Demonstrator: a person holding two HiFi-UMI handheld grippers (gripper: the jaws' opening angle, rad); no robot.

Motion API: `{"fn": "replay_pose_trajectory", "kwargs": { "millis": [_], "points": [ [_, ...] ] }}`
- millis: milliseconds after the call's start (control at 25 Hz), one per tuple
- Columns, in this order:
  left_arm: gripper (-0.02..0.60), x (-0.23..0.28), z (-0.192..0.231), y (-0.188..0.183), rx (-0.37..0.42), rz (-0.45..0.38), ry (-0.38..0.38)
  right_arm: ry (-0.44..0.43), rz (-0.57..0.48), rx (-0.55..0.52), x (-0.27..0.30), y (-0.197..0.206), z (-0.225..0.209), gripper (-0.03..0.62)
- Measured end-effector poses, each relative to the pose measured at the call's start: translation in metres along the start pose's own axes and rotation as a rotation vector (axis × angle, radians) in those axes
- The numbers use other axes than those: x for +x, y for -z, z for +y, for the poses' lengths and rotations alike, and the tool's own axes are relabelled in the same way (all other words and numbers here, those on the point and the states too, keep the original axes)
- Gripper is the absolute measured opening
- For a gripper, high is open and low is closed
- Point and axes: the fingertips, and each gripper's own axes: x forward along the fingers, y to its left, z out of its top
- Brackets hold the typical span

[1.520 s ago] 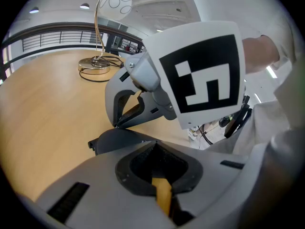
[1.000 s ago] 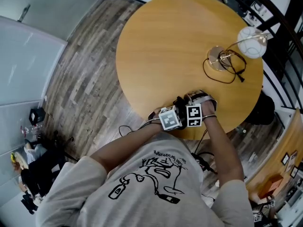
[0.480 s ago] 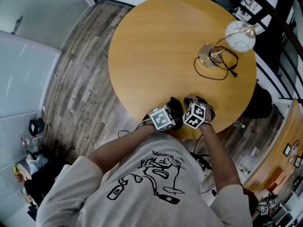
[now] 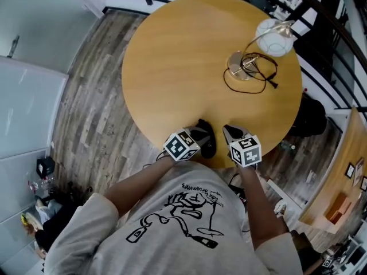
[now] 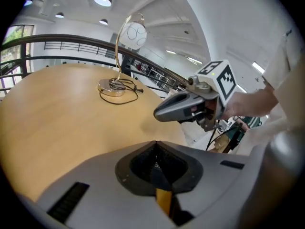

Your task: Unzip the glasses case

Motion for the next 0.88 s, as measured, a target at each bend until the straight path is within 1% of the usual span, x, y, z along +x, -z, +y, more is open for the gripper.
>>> {"fn": "replay_pose_trajectory", "kwargs": {
  "millis": [120, 240, 400, 520, 640, 760, 880],
  "points": [
    [0.008, -0.021, -0.004, -0.024, -0.029, -0.094, -0.019, -0.001, -0.081, 0.079, -0.022, -0.019, 0.015, 0.025],
    [0.008, -0.041, -0.014, -0.050, -0.055, -0.189, -0.020, 0.004, -0.166, 0.125, -0.046, -0.040, 0.031, 0.025],
    [0.008, -0.065, -0.029, -0.077, -0.082, -0.291, -0.023, -0.004, -0.248, 0.133, -0.070, -0.064, 0.057, 0.025],
    [0.008, -0.078, -0.038, -0.091, -0.097, -0.354, -0.037, -0.020, -0.296, 0.151, -0.084, -0.074, 0.073, 0.023],
    [0.008, -0.087, -0.042, -0.098, -0.085, -0.394, -0.074, -0.026, -0.325, 0.171, -0.091, -0.077, 0.084, 0.023],
    [0.008, -0.090, -0.043, -0.098, -0.074, -0.406, -0.102, -0.029, -0.320, 0.152, -0.092, -0.075, 0.089, 0.023],
    [0.008, -0.089, -0.042, -0.098, -0.075, -0.411, -0.110, -0.033, -0.315, 0.151, -0.092, -0.073, 0.090, 0.023]
  ]
}}
